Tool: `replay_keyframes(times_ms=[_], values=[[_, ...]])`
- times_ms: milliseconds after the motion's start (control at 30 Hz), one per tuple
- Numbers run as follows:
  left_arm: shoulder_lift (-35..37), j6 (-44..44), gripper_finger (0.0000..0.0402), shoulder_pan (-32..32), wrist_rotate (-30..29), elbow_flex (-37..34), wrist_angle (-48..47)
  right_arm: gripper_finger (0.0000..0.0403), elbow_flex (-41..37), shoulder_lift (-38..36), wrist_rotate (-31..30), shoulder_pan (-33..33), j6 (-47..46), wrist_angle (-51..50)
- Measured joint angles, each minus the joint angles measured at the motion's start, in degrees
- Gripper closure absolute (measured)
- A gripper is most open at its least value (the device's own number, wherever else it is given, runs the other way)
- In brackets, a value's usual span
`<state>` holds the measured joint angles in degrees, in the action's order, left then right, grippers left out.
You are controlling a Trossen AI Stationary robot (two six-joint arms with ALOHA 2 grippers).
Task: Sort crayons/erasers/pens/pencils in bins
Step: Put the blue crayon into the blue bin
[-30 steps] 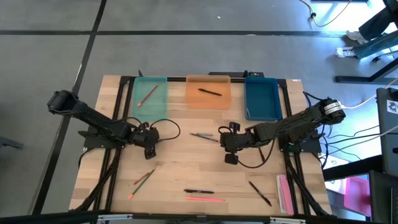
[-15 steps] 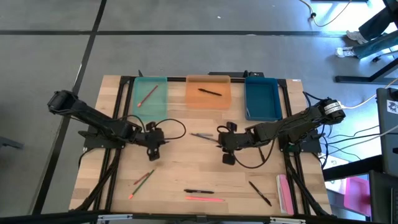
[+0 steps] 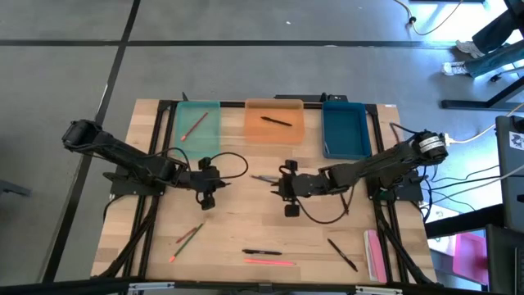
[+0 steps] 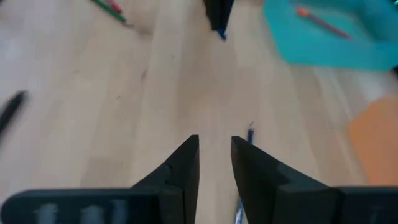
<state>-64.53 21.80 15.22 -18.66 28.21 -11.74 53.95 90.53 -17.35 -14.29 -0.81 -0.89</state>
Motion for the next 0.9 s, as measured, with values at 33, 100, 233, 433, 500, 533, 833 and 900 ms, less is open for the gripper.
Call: replay_keyframes(times_ms=[33, 100, 233, 433, 500, 533, 833, 900], values=[[0.00, 0.00, 0.0401, 0.00, -0.01, 0.00, 0.04, 0.0306, 0.00, 1.04, -0.67, 0.42, 1.59, 1.90], [0.00, -0.42, 0.0401, 0.00, -0.01, 0.00, 0.53, 0.0306, 0.00, 3.26, -0.99, 1.49, 5.04, 6.06], [0.00, -1.51, 0.0400, 0.00, -0.01, 0.00, 2.55, 0.0306, 1.04, 8.02, -0.56, 3.49, 10.26, 12.79], [0.00, -2.51, 0.0401, 0.00, -0.05, 0.04, 3.28, 0.0306, 6.40, 14.83, 2.59, 5.79, 15.91, 14.48], [0.02, -2.89, 0.0400, 0.00, -0.14, 0.04, 4.23, 0.0306, 8.20, 16.89, 3.93, 6.33, 17.39, 15.01], [0.02, -3.02, 0.0399, 0.00, -0.14, 0.04, 4.63, 0.0306, 9.44, 18.13, 4.26, 6.53, 17.83, 15.27], [0.03, -3.08, 0.0398, 0.00, -0.18, 0.04, 5.04, 0.0306, 18.41, 25.66, 5.49, 7.33, 22.84, 15.25], [0.04, -3.08, 0.0398, 0.00, -0.21, 0.04, 5.06, 0.0306, 19.54, 26.33, 5.52, 7.33, 23.65, 15.36]])
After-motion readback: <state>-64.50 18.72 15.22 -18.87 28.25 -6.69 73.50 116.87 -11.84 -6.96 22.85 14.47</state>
